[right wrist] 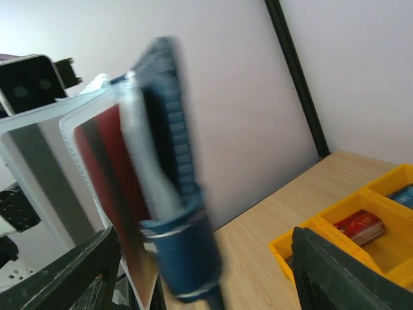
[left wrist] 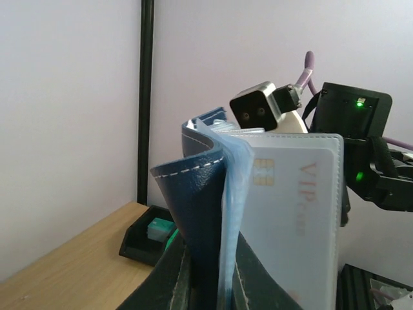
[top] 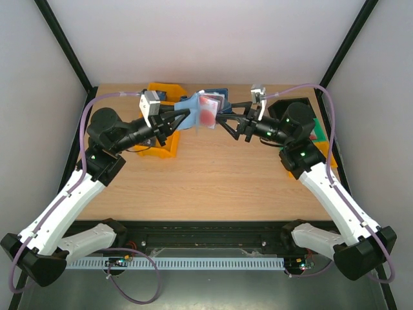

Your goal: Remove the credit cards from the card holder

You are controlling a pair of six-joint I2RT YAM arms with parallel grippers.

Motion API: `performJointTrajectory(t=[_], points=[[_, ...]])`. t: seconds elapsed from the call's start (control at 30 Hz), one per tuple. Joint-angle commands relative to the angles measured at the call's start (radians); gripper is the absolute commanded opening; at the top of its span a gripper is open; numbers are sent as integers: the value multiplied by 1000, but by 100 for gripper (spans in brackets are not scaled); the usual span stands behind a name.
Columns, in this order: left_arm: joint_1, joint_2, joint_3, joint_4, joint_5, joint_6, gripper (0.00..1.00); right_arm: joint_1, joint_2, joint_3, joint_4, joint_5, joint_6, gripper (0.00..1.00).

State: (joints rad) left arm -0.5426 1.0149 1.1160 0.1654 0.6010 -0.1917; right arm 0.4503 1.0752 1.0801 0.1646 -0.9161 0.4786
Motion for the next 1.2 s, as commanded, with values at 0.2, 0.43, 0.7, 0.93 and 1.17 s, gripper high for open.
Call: performJointTrajectory(t=[0.2,0.43,0.7,0.93,1.17], points=[[-7,-19,-13,68,27,-20,2,92,49,62,66,19,-1,74],[-6,-27,-16,51,5,-9,2,91,-15,76,-77,69,-151,80],[-5,-30,-15,51,7,-1,2,87,-42,141,-299,23,-350,86],[-4,-34,-13,45,24,11,2,58,-52,183,-429,21,-452,85],[-4,-42,-12,49,32,21,2,-19,-58,211,-475,-42,-484,84]])
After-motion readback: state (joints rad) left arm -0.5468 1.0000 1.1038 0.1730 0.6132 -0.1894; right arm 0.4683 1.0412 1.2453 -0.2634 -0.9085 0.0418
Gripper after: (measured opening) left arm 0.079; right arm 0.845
